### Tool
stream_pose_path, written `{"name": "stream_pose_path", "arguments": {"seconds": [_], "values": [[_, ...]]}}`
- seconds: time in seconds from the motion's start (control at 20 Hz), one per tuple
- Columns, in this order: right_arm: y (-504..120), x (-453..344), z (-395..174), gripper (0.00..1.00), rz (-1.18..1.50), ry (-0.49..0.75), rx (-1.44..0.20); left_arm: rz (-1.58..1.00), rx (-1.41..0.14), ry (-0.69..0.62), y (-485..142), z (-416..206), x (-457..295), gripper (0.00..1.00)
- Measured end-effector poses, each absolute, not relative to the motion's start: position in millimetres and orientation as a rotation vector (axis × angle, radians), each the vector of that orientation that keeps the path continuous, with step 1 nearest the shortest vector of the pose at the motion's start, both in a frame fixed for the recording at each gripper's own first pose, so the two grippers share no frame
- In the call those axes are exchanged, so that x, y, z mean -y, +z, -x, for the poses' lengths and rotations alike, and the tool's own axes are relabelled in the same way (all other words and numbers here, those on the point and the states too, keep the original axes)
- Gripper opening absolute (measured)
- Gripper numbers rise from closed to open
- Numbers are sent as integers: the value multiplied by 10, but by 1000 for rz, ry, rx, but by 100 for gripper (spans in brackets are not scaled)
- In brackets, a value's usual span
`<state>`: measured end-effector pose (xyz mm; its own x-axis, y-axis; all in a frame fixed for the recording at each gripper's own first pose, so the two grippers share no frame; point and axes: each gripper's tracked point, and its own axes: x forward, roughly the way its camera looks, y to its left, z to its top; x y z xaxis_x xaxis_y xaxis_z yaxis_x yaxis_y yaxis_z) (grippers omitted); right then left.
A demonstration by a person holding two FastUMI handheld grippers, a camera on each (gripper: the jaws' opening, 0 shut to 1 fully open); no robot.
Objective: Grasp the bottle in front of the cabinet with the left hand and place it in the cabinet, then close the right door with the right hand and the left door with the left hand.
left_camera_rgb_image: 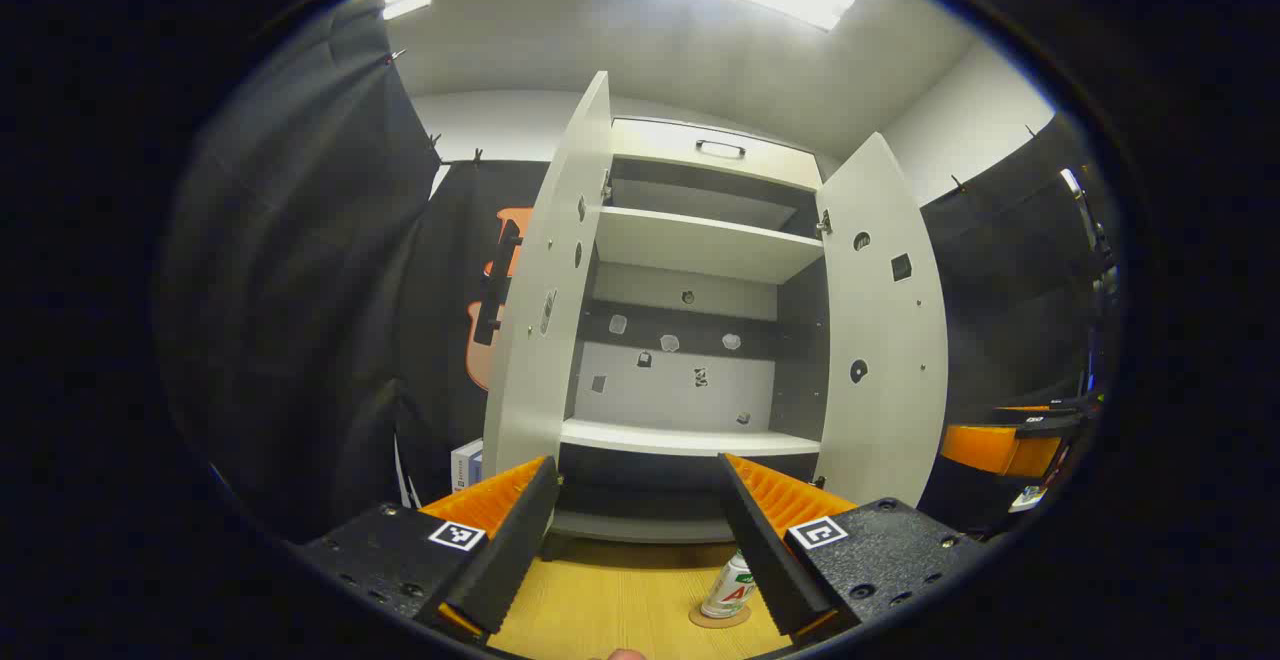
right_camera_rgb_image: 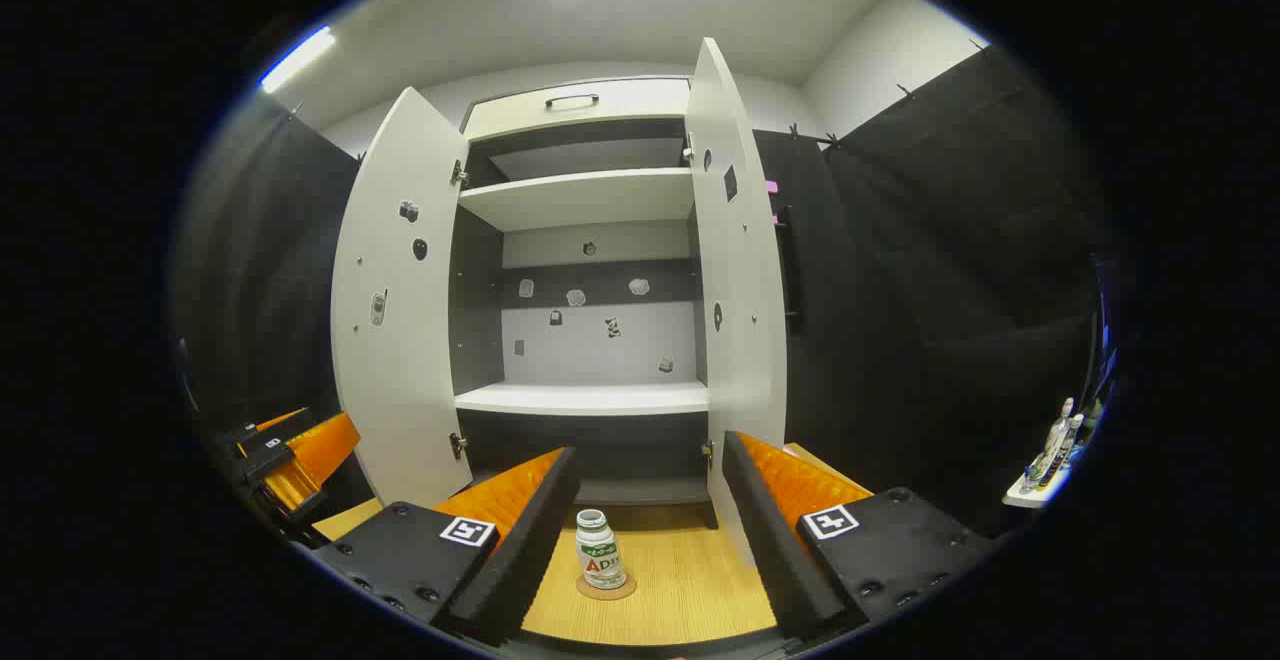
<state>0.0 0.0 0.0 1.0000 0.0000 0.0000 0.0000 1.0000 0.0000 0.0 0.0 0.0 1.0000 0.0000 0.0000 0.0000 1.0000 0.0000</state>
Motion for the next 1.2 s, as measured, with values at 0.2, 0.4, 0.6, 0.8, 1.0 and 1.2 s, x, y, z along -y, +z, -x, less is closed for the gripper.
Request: {"name": "stream_pose_path", "arguments": {"seconds": [0.2, 0.4, 0.6, 0.8, 1.0, 1.2], "values": [[-3, -7, 7, 96, -5, 2, -3, 1, 4, 11, 22, 24, -39, 95], [-14, -9, 10, 96, -2, 6, -7, 7, 0, 23, 13, 53, -87, 95], [-4, 7, 27, 96, -6, 10, -5, 11, 4, 38, 35, 84, -164, 95], [28, 20, 59, 96, -24, 12, 6, 20, 9, 48, 71, 84, -214, 95], [18, 24, 56, 96, -26, 35, 12, 29, 7, 54, 69, 93, -275, 95], [-50, -30, -1, 95, -41, 80, 9, 31, 0, 61, 65, 146, -330, 95]]}}
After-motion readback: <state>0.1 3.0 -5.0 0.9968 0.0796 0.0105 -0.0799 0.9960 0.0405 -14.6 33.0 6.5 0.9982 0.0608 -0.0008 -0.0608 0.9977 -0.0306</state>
